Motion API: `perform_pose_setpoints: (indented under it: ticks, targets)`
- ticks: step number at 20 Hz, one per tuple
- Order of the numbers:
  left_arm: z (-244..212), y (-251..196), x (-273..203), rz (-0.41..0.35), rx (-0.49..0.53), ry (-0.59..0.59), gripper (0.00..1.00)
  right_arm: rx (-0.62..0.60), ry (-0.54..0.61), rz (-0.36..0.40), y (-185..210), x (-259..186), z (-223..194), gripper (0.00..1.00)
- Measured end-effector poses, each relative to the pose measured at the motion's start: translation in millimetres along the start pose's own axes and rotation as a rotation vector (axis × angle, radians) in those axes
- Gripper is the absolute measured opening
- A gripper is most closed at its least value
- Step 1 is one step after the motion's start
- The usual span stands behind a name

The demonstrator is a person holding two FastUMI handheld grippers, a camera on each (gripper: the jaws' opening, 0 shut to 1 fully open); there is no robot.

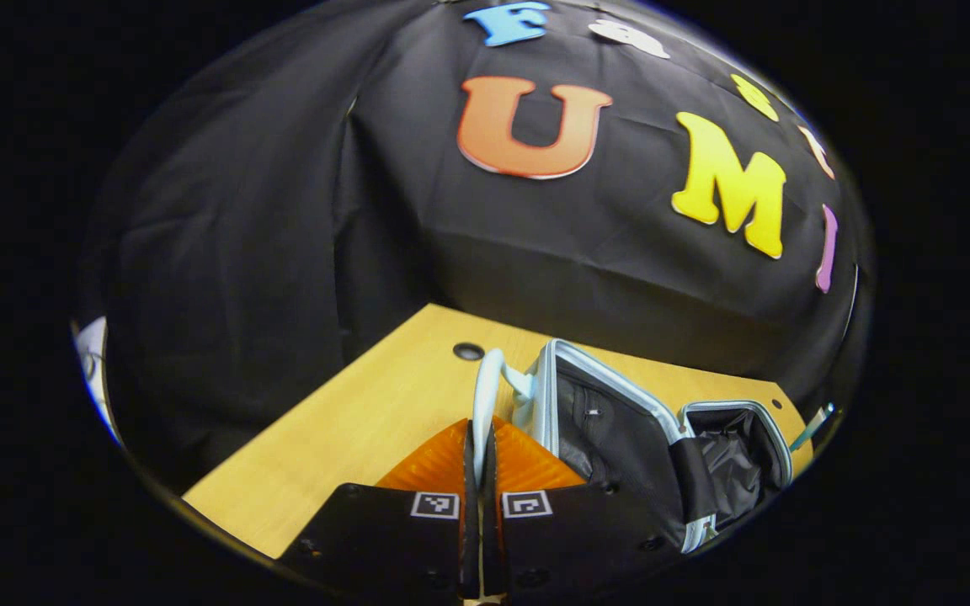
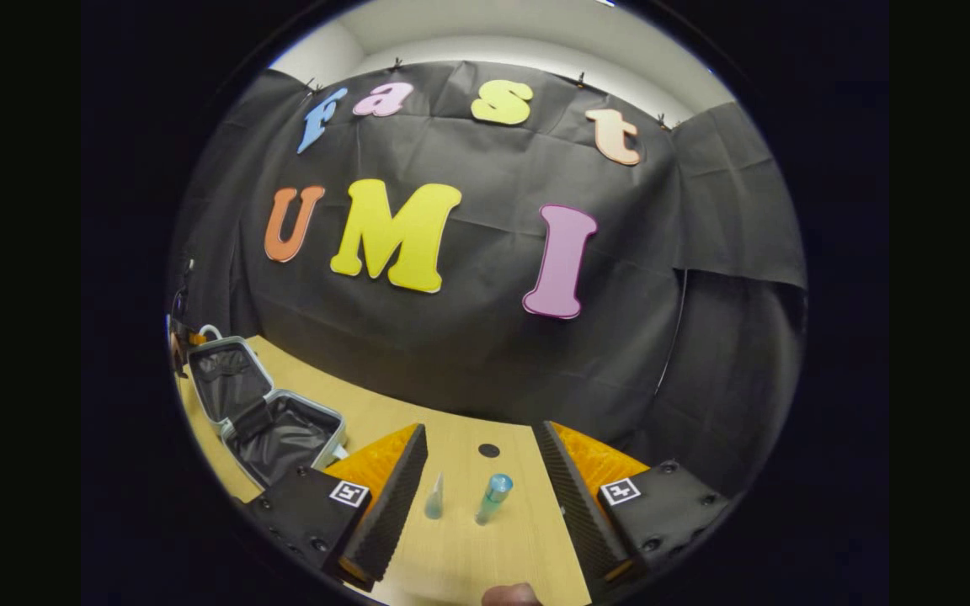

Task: First open the suitcase, pack the skin care products into it, and then close the suitcase.

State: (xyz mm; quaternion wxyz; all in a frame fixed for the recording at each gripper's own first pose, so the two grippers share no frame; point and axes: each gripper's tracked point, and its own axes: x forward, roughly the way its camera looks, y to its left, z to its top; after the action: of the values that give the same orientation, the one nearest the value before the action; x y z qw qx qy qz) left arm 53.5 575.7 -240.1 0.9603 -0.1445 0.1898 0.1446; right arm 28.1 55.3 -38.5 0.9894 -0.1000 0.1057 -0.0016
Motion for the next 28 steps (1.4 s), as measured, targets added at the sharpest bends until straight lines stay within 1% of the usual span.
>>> perform_pose_setpoints:
  ticks: [3,4,5,6,7,8,9,10,11,12,13,14,15,16,17,19,20,21,23,26,27,28]
  targets:
    - [-36,26,2,0.010,-0.093,0.077,0.10,-0.011,0.018,0.000,7,2,-3,0.81]
    - [-45,30,6,0.014,-0.104,0.096,0.10,-0.013,0.021,-0.002,9,3,-2,0.81]
    - [-54,31,9,0.018,-0.112,0.114,0.12,-0.014,0.021,0.000,11,3,-2,0.81]
    - [-53,30,9,0.014,-0.132,0.098,0.14,-0.015,0.020,0.003,13,3,-3,0.81]
    - [-49,33,9,0.020,-0.143,0.077,0.20,-0.017,0.021,0.007,15,4,-3,0.81]
    - [-46,35,7,0.039,-0.138,0.072,0.09,-0.017,0.024,0.013,18,5,-5,0.81]
    - [-45,38,4,0.066,-0.116,0.068,0.25,-0.013,0.027,0.018,20,5,-6,0.83]
    - [-40,39,-1,0.086,-0.090,0.058,0.36,-0.007,0.030,0.022,21,6,-7,0.81]
    - [-31,33,-9,0.088,-0.066,0.040,0.59,0.000,0.030,0.027,22,7,-8,0.81]
    - [-19,21,-19,0.083,-0.039,0.013,0.77,0.010,0.029,0.031,23,7,-10,0.81]
    - [-6,8,-29,0.086,-0.001,-0.020,0.87,0.017,0.031,0.032,23,7,-12,0.81]
    - [11,-7,-40,0.092,0.043,-0.057,0.90,0.026,0.033,0.033,21,8,-14,0.81]
    - [26,-28,-50,0.080,0.083,-0.097,0.98,0.039,0.028,0.034,19,9,-13,0.81]
    - [39,-51,-62,0.074,0.113,-0.129,0.98,0.051,0.021,0.032,16,9,-12,0.83]
    - [48,-75,-76,0.063,0.139,-0.156,0.98,0.059,0.011,0.030,12,9,-11,0.81]
    - [66,-131,-102,0.035,0.142,-0.214,0.98,0.075,-0.008,0.022,-2,8,-14,0.81]
    - [66,-160,-113,0.017,0.138,-0.223,0.98,0.087,-0.009,0.022,-8,6,-17,0.81]
    - [61,-186,-125,0.009,0.140,-0.227,0.98,0.097,-0.007,0.020,-15,6,-23,0.83]
    - [48,-246,-140,-0.033,0.157,-0.231,0.98,0.115,-0.002,0.018,-30,4,-33,0.81]
    - [30,-328,-166,-0.096,0.224,-0.261,0.98,0.133,0.010,-0.002,-59,4,-50,0.81]
    - [23,-352,-172,-0.107,0.242,-0.267,1.00,0.145,0.017,-0.006,-67,4,-56,0.81]
    - [14,-377,-178,-0.125,0.256,-0.269,0.98,0.153,0.019,-0.009,-75,3,-60,0.83]
